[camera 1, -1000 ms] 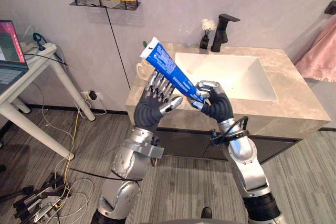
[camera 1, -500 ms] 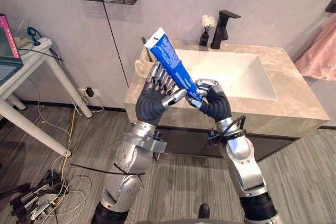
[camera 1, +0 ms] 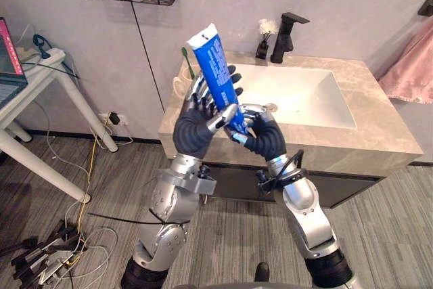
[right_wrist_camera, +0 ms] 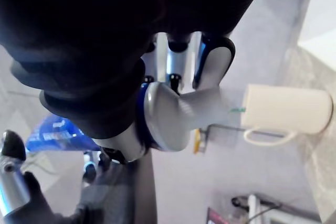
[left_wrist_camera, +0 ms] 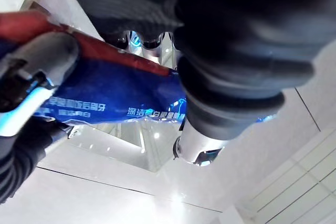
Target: Organize washtable
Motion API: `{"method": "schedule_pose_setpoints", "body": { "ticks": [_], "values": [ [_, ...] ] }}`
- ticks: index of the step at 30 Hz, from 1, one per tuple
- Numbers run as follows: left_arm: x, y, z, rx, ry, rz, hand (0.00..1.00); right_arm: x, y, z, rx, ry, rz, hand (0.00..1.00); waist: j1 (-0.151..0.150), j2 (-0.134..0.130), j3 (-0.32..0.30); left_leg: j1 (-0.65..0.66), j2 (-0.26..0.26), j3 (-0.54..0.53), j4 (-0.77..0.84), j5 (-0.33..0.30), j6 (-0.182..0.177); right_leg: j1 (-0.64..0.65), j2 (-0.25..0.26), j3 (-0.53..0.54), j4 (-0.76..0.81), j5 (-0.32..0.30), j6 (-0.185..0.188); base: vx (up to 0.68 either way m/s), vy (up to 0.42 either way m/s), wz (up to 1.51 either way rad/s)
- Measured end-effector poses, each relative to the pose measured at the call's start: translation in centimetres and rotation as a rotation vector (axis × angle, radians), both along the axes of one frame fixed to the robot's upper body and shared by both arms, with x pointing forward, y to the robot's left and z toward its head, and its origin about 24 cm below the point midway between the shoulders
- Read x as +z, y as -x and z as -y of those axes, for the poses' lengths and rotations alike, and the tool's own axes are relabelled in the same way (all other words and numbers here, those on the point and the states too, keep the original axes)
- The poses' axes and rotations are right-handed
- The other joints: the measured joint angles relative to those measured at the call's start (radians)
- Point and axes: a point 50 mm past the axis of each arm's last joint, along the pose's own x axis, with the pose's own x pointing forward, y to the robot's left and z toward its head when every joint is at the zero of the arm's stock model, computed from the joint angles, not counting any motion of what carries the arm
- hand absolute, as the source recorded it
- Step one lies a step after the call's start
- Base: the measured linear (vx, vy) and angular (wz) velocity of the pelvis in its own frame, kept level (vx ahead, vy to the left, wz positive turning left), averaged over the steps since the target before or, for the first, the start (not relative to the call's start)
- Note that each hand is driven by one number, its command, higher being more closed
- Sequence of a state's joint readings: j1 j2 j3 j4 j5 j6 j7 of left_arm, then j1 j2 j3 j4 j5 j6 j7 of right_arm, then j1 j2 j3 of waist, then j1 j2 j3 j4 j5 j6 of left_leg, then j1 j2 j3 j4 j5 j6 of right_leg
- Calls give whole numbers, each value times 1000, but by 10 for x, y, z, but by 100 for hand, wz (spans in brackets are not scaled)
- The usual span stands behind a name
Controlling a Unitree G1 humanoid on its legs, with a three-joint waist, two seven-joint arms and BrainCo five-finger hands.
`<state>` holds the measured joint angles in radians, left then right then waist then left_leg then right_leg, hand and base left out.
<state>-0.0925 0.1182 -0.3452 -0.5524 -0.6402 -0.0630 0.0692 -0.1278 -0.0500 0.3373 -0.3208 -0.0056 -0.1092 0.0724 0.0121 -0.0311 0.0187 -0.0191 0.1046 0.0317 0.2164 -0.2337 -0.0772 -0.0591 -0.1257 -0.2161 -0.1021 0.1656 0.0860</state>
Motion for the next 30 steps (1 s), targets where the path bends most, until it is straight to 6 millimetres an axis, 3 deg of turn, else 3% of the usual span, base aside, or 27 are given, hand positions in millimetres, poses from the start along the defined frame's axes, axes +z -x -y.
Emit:
{"method": "schedule_pose_setpoints", "body": {
  "ticks": [15,16,20,25,30],
  "values": [
    [-2,-2,0,-7,3,-13,100,-3,2,-3,48,40,-2,100,1,-4,4,-3,0,0,-3,0,0,-4,0,0,0,0,0,0,0,0],
    [-2,-3,0,-7,3,-13,100,-3,2,-3,49,40,-2,0,1,-4,4,-3,0,1,-3,0,0,-4,0,0,0,0,0,0,0,0],
    [-5,-4,0,4,-35,-23,100,-10,-1,-3,59,38,-39,0,1,-4,4,-2,0,2,-3,0,1,-4,0,0,0,0,0,0,0,0],
    [-19,-12,-3,63,-141,-69,100,-33,-9,-4,92,-16,-179,0,1,-3,5,-2,0,8,-5,0,0,-8,1,3,0,0,0,0,0,-3],
    [-18,-19,-27,249,-243,-43,100,-66,-11,6,74,-98,-389,0,1,4,9,13,1,23,-6,-1,0,-15,4,18,0,0,0,3,1,-9]
  ]
}}
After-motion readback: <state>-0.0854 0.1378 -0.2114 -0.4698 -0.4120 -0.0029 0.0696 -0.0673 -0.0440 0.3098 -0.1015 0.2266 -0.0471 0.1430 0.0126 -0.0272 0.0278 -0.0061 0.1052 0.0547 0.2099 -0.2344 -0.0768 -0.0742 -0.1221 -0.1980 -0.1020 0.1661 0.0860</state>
